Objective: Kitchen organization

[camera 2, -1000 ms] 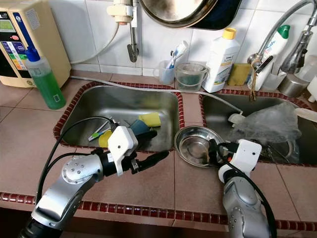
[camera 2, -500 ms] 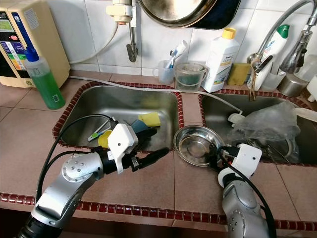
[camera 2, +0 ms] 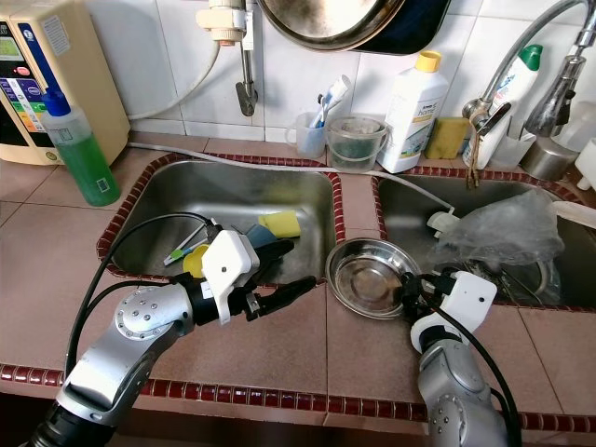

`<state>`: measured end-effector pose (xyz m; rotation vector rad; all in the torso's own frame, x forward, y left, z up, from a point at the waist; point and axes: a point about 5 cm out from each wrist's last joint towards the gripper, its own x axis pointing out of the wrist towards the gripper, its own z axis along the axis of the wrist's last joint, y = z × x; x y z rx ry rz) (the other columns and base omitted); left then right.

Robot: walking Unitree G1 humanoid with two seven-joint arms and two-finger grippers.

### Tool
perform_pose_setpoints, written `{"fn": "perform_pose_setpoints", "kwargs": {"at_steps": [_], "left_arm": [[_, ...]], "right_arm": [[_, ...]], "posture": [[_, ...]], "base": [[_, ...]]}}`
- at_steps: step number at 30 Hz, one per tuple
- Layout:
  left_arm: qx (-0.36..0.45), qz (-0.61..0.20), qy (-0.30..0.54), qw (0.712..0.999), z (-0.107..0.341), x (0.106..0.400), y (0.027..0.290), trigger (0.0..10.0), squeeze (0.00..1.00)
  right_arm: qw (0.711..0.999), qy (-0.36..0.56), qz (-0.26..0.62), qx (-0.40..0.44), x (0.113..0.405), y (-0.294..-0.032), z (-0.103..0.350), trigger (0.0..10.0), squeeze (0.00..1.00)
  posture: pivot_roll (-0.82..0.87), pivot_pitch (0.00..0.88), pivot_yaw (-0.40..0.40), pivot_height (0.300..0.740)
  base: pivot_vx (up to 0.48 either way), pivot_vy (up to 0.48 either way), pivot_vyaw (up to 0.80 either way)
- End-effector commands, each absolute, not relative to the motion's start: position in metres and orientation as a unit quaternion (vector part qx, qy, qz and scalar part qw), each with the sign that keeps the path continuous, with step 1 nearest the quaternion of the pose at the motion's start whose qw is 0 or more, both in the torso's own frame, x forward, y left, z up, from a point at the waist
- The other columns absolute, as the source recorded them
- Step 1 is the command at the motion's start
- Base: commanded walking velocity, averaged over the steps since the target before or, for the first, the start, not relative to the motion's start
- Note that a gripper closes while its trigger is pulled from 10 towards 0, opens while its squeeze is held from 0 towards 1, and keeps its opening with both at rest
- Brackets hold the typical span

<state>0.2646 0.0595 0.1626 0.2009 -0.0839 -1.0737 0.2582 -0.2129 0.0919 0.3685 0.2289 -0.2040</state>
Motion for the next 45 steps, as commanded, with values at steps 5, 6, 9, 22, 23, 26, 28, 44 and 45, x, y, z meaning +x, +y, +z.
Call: {"fn": "perform_pose_setpoints", "kwargs": {"at_steps": [5, 6, 9, 22, 23, 26, 28, 44, 45], "left_arm": [[0.106, -0.517, -0.051, 0.848, 0.17, 0.266, 0.057, 10.0, 0.0], [0.106, -0.517, -0.051, 0.848, 0.17, 0.266, 0.057, 10.0, 0.0], [0.106, -0.517, -0.051, 0.848, 0.17, 0.266, 0.057, 10.0, 0.0], [0.109, -0.514, -0.056, 0.849, 0.174, 0.268, 0.058, 10.0, 0.0], [0.109, -0.514, -0.056, 0.849, 0.174, 0.268, 0.058, 10.0, 0.0], [0.109, -0.514, -0.056, 0.849, 0.175, 0.268, 0.058, 10.0, 0.0], [0.111, -0.517, -0.056, 0.847, 0.174, 0.267, 0.058, 10.0, 0.0], [0.118, -0.519, -0.053, 0.845, 0.171, 0.266, 0.059, 10.0, 0.0], [0.118, -0.518, -0.053, 0.845, 0.172, 0.266, 0.059, 10.0, 0.0]], "right_arm": [[0.969, 0.108, -0.099, 0.199, 0.259, -0.212, 0.098, 0.0, 0.0], [0.969, 0.108, -0.099, 0.199, 0.259, -0.212, 0.098, 0.0, 0.0], [0.968, 0.109, -0.1, 0.201, 0.259, -0.212, 0.098, 0.0, 0.0], [0.953, 0.117, -0.093, 0.263, 0.26, -0.209, 0.108, 0.0, 0.0], [0.953, 0.117, -0.093, 0.263, 0.26, -0.209, 0.108, 0.0, 0.0], [0.951, 0.118, -0.091, 0.27, 0.26, -0.209, 0.109, 0.0, 0.0], [0.945, 0.117, -0.096, 0.291, 0.259, -0.21, 0.109, 0.0, 0.0], [0.941, 0.101, -0.087, 0.312, 0.261, -0.211, 0.114, 0.0, 0.0], [0.942, 0.091, -0.086, 0.31, 0.261, -0.21, 0.116, 0.0, 0.0]], "posture": [[-0.05, 0.05, -0.002, 0.74], [-0.05, 0.05, -0.001, 0.74], [-0.05, 0.052, 0.0, 0.74], [-0.04, 0.056, 0.0, 0.74], [-0.04, 0.056, 0.0, 0.74], [-0.04, 0.057, 0.001, 0.74], [-0.04, 0.056, 0.0, 0.74], [-0.04, 0.045, -0.006, 0.74], [-0.04, 0.044, -0.007, 0.74]], "base": [[0.0, 0.0, 0.0], [0.0, 0.0, 0.0], [0.0, 0.0, 0.0], [0.0, 0.0, 0.0], [0.0, 0.0, 0.0], [0.0, 0.0, 0.0], [0.0, 0.0, 0.0], [0.0, 0.0, 0.0], [0.0, 0.0, 0.0]]}}
